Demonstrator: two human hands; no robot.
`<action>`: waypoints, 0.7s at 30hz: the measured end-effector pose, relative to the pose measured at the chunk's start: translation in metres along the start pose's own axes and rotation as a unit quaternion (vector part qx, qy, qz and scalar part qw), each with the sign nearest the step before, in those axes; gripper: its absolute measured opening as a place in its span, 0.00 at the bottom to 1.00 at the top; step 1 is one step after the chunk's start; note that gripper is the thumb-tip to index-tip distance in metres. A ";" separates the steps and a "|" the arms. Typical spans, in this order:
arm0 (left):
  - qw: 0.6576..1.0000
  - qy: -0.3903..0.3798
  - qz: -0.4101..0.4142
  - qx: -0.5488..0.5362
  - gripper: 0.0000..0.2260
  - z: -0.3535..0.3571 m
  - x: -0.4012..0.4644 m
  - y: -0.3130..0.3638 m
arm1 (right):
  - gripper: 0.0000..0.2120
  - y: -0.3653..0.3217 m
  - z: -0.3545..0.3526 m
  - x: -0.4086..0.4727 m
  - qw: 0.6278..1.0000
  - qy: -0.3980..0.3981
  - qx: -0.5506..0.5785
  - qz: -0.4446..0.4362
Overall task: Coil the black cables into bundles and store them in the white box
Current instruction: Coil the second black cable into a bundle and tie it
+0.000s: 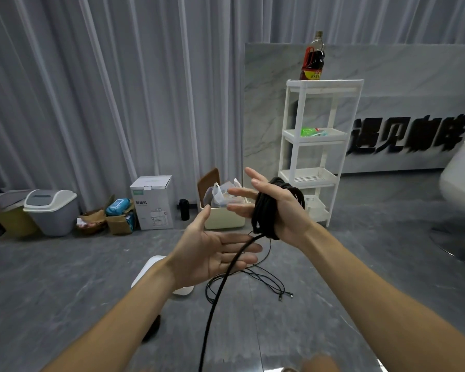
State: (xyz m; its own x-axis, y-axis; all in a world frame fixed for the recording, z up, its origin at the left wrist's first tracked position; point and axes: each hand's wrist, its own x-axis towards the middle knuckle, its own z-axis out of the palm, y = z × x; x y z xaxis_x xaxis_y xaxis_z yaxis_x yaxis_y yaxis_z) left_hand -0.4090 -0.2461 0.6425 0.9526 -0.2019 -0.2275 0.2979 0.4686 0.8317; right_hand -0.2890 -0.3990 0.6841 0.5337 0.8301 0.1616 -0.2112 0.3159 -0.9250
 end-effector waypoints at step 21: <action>0.862 0.031 0.091 0.498 0.04 0.029 -0.003 0.060 | 0.29 0.020 -0.009 -0.030 0.921 -0.129 -0.281 0.238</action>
State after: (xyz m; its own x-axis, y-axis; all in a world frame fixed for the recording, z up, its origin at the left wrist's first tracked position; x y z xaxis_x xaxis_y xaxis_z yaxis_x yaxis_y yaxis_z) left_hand -0.3956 -0.2420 0.7079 0.9886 -0.1427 -0.0483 -0.0280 -0.4887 0.8720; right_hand -0.3022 -0.4218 0.6572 0.2624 0.9176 -0.2987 0.1254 -0.3393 -0.9323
